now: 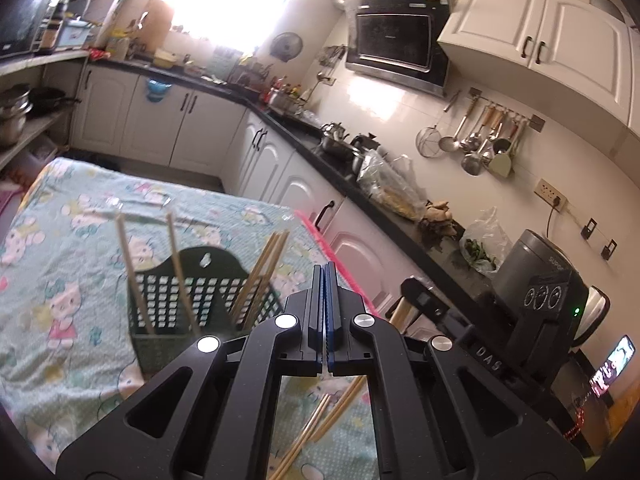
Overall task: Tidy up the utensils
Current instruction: 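Lift the left tool's chopstick over the caddy while the right tool carries its own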
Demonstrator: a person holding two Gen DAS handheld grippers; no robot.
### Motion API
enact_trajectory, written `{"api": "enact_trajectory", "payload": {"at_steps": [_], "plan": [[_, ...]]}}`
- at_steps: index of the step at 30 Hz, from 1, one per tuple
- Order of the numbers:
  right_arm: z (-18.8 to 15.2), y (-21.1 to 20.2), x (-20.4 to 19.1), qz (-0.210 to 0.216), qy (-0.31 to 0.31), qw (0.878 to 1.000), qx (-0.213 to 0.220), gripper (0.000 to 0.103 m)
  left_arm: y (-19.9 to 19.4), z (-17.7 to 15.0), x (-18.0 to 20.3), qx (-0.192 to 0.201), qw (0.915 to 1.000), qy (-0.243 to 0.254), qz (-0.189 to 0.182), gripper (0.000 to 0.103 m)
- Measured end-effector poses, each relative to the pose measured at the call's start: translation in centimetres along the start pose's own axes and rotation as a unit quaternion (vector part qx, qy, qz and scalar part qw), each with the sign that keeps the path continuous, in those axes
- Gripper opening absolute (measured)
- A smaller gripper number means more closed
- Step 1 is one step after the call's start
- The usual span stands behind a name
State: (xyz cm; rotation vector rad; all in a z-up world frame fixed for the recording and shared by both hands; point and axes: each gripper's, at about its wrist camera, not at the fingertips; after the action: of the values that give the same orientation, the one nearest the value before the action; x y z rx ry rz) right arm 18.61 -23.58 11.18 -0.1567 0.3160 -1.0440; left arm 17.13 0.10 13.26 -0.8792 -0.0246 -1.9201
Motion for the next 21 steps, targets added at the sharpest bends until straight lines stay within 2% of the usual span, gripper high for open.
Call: {"api": "enact_trajectory", "payload": {"at_steps": [11,21], "plan": [[1.3,-0.3,0.5,-0.004,0.007,1.000,0.020,0.006,-0.3,2.9,3.3,0.031,0.9986,0.041,-0.014,0.000],[4.0,0.3,0.1,-0.005,-0.004,0.999,0.048,0.006,-0.4,5.8,4.8,0.060,0.9956,0.072,0.006,0.000]]}}
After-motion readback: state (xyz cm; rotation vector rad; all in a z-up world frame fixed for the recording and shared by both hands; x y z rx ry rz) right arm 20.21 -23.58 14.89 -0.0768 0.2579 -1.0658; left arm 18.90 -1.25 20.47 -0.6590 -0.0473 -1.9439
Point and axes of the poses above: each gripper's, at about its wrist camera, not at the fingertips, and y roughly the way its jaws point, x to its right, z to its top, and after that the axes turned 10 degrees about -y, right-handed
